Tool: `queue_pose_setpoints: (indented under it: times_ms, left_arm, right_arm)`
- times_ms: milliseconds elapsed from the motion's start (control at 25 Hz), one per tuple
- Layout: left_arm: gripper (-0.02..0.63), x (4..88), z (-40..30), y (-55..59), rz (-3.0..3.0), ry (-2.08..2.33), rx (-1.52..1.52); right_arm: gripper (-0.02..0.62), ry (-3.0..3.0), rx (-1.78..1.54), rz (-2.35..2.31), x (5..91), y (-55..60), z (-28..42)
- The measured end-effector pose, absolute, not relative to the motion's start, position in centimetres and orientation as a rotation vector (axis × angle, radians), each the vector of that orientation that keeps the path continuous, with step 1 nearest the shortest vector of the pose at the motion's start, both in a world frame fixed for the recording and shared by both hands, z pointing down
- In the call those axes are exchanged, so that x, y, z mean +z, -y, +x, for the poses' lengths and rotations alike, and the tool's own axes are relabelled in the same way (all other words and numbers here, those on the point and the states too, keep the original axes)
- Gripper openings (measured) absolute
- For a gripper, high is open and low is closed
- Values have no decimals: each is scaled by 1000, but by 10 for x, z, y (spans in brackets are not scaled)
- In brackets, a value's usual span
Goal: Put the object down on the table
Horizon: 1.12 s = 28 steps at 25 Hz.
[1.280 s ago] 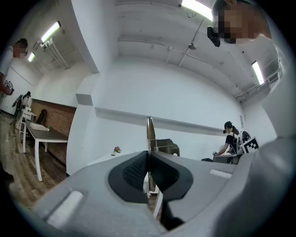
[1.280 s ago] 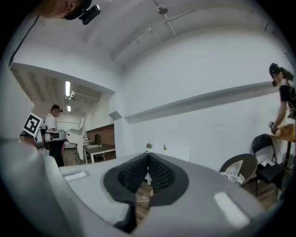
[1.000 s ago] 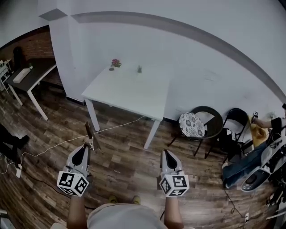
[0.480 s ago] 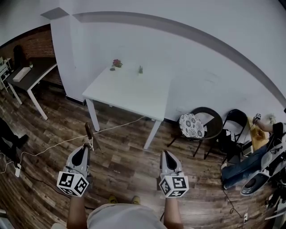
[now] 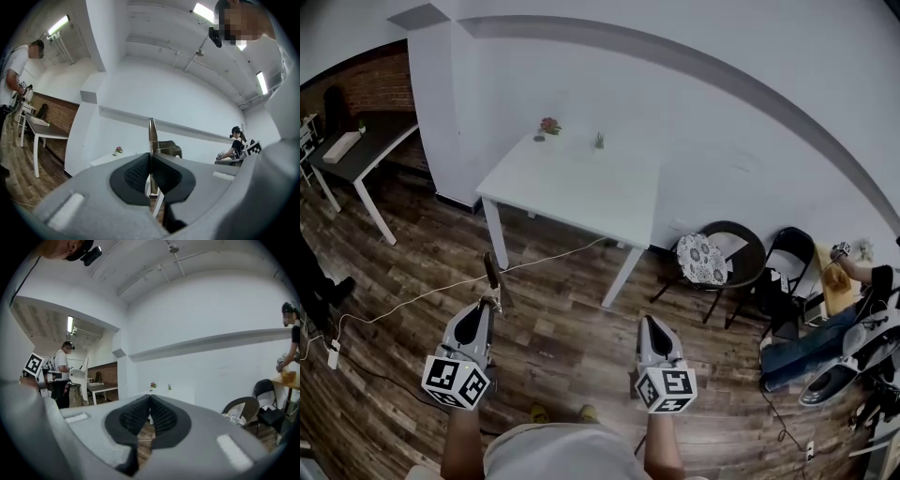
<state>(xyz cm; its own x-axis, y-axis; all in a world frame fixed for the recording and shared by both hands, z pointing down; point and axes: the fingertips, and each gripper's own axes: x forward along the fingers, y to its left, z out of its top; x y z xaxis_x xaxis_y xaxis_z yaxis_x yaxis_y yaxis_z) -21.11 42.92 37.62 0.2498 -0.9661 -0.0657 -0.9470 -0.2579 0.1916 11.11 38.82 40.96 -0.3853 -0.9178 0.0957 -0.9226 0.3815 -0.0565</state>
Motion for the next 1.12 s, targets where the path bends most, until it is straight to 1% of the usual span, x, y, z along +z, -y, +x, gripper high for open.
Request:
queue_pose_setpoints:
  times_ms: [240,520,840,1120]
  left_arm:
    - [9,380,-227,-430,2391,1800,-270]
    - [9,389,-226,-424,2408,1783,-244]
    - [9,394,-213,-384,2416,1781,-166]
    - [9,400,-198,-319,2382,1814,-110]
  right_arm:
    - [3,2558,137,1702,414,-400,88]
    - [3,2544,159,1732,420,-394,89]
    - [3,2542,249,1744,441,-351,104]
    - [3,2550,288,1734,451,-280,126]
